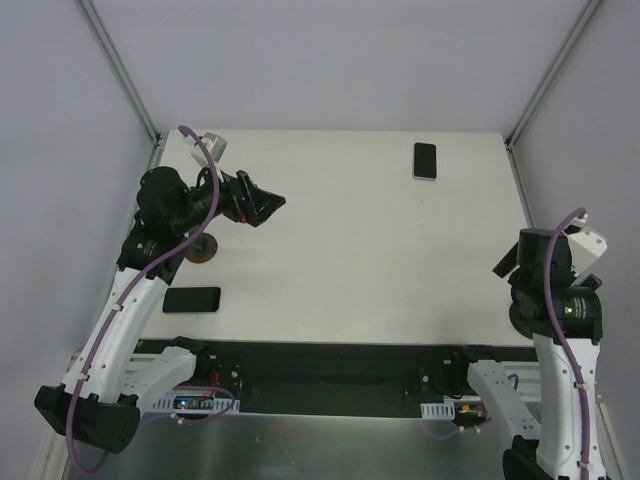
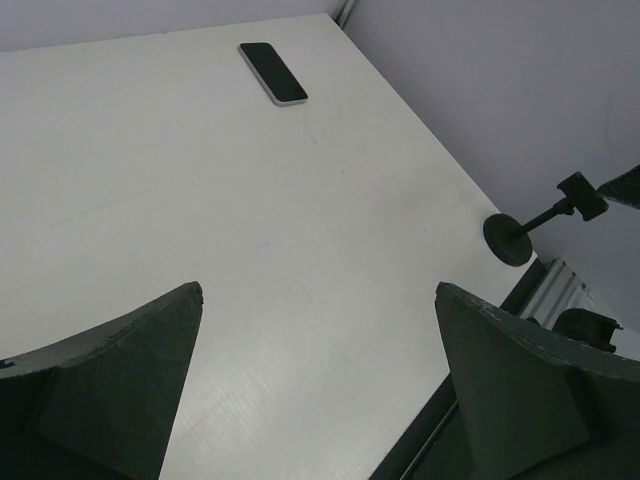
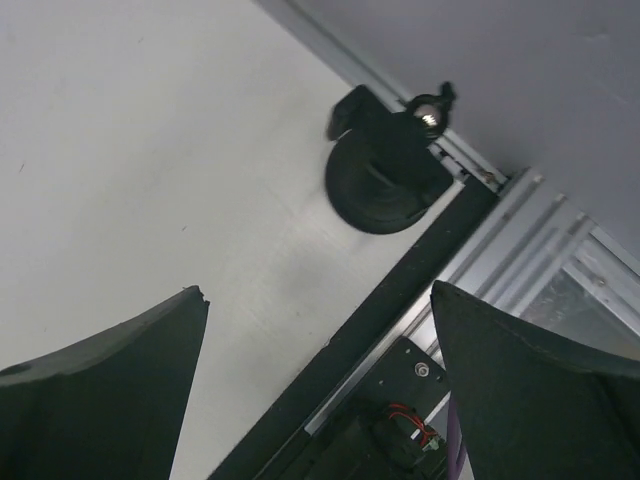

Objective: Place the phone on the phone stand

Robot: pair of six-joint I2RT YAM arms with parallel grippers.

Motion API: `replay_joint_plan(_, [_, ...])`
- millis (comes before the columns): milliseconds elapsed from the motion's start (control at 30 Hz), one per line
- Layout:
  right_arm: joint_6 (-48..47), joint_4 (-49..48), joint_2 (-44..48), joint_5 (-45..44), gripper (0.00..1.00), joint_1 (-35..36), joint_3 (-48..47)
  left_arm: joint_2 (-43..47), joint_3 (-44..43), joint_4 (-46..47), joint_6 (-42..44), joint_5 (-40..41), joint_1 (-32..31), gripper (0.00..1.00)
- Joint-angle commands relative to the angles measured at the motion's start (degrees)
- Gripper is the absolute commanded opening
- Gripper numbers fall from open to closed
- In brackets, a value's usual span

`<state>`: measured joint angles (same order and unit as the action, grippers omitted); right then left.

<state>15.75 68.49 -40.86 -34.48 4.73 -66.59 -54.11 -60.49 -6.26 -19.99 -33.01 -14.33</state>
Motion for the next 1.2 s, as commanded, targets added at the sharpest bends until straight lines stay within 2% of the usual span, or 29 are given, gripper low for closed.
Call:
replay_joint_plan(0, [5.9, 1.2, -0.4, -12.9, 0.96, -8.4, -1.3, 0.6, -0.3, 2.9, -1.2, -2.1, -1.4, 0.99])
replay_joint_plan(267, [10.4, -4.1, -3.0, -9.7, 0.96, -21.6, 1.1, -0.9, -0.4, 2.8, -1.5, -3.0, -3.8, 0.99])
replay_joint_plan(400, [9.7, -7.9, -5.1, -6.8, 0.96, -27.9, 3.5, -2.1, -0.5, 2.9, -1.3, -3.2, -5.7, 0.99])
replay_joint_plan(500, [8.2, -12.2, -5.7, -6.2, 0.96, -29.9, 6.0, -2.7, -0.6, 2.6, -1.0, -3.2, -6.9, 0.99])
replay_joint_plan(633, [9.1, -16.3, -6.2, 0.0, 0.96, -31.6, 9.4, -3.0, -0.6, 2.5, -0.7, -3.1, -8.3, 0.99])
replay_joint_plan(733, [12.2, -17.7, -7.5, -1.2, 0.96, -31.7, 11.1, -3.3, -0.6, 2.4, -0.5, -3.0, -9.0, 0.99])
replay_joint_plan(967, [9.9, -28.7, -7.2, 1.9, 0.96, -31.7, 15.6, -3.9, -0.7, 2.0, 0.1, -2.5, -10.2, 0.99])
replay_joint_plan(1167, [9.1, -30.0, -7.3, 2.9, 0.96, -31.7, 16.1, -4.0, -0.8, 1.7, 0.5, -2.2, -10.5, 0.99])
